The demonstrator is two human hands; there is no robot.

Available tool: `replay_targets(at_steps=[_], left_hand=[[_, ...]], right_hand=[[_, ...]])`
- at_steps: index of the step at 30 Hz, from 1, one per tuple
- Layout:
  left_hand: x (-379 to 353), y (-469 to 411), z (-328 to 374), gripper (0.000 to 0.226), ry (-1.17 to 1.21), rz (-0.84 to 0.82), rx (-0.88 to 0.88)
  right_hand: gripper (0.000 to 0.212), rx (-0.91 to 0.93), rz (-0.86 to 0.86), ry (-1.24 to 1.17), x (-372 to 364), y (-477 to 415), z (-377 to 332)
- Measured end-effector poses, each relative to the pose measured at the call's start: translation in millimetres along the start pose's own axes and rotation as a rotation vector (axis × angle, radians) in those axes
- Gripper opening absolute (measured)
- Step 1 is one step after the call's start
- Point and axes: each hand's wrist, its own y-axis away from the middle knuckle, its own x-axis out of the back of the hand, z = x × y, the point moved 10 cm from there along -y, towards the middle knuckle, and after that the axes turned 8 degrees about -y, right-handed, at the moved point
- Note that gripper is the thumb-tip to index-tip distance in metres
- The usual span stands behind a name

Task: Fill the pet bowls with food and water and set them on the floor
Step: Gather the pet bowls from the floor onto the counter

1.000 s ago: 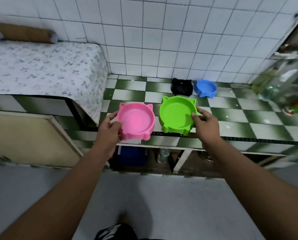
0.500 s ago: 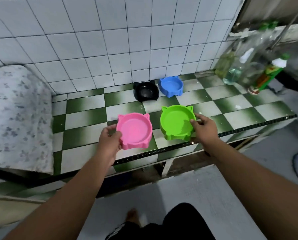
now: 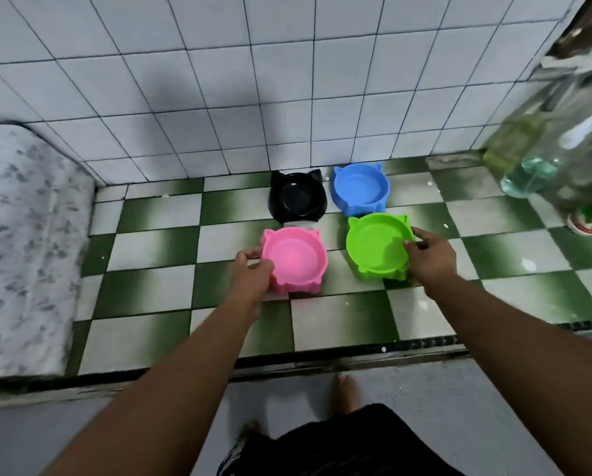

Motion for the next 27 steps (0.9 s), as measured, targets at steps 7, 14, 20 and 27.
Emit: replay_targets(at_steps=[7, 14, 20, 27], left_hand=[[-18, -18, 7, 0.029, -0.16, 0.135, -0.021], [-9, -22, 10, 0.019, -0.304, 0.28, -0.067], [-14, -24, 8, 0.016, -0.333, 0.28, -0.031], [-17, -25, 5, 0.025, -0.292, 0.266, -0.014]], right_hand=[[0.037, 0.03, -0.094, 0.125, -5, -36, 5], [0.039, 0.085, -0.095, 0.232, -8, -46, 6], [0.032, 0.11, -0.105, 0.225, -8, -48, 5], [0.041, 0.088, -0.067, 0.203, -1, -52, 9]])
